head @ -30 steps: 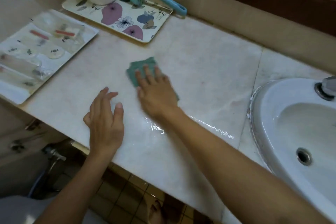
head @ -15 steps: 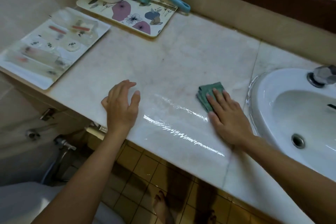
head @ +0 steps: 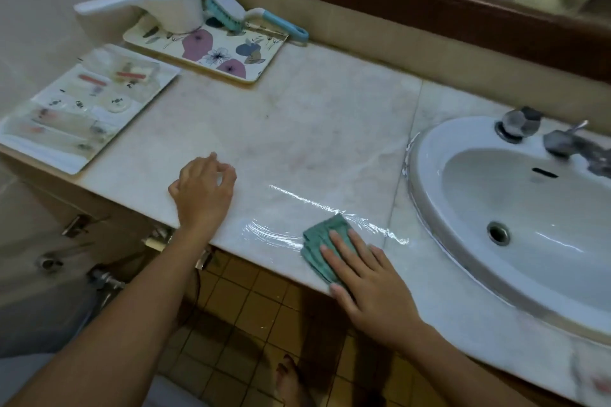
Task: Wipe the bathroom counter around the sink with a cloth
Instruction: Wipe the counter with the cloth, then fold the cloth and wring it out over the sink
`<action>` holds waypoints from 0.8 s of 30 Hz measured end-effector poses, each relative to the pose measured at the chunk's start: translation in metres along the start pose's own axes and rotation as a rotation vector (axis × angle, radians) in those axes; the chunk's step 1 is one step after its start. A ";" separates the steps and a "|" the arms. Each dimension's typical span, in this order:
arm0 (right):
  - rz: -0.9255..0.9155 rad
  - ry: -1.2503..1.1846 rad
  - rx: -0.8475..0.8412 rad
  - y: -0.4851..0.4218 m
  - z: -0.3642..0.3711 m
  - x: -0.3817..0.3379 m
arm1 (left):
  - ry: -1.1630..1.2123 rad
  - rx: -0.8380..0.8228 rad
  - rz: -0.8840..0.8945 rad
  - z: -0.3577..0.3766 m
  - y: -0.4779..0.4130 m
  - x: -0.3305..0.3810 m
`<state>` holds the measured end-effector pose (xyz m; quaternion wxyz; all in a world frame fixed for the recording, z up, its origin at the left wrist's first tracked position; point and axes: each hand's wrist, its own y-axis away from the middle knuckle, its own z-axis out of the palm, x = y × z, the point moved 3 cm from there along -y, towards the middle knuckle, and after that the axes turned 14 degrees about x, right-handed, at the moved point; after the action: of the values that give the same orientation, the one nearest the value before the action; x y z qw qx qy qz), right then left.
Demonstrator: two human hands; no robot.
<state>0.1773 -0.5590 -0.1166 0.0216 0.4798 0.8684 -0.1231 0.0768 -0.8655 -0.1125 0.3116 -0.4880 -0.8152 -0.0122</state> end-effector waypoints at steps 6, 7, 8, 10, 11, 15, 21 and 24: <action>0.360 -0.075 -0.001 0.089 -0.035 0.076 | -0.041 -0.214 0.064 0.006 0.036 0.058; 0.376 -0.097 0.016 0.100 -0.039 0.083 | 0.006 -0.240 0.122 0.009 0.052 0.076; 0.379 -0.127 0.028 0.111 -0.042 0.090 | 0.059 -0.265 0.188 0.011 0.070 0.095; 0.403 -0.194 0.055 0.130 -0.049 0.103 | 0.176 -0.332 0.313 0.015 0.109 0.132; 0.437 -0.232 0.079 0.140 -0.053 0.111 | 0.227 -0.375 0.369 0.017 0.129 0.149; 0.798 -0.532 0.231 0.163 -0.094 0.134 | 0.348 -0.491 0.601 0.015 0.200 0.204; 1.440 -1.670 0.261 0.182 -0.158 0.174 | 0.387 -0.368 1.198 0.005 0.260 0.287; 1.363 -2.135 0.072 0.185 -0.185 0.179 | 0.266 -0.313 1.421 0.005 0.276 0.342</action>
<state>0.2508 -0.2726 -0.0006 0.7550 0.4907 -0.0072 -0.4350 0.1834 -0.4499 -0.0177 0.2674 -0.9313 -0.2467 0.0173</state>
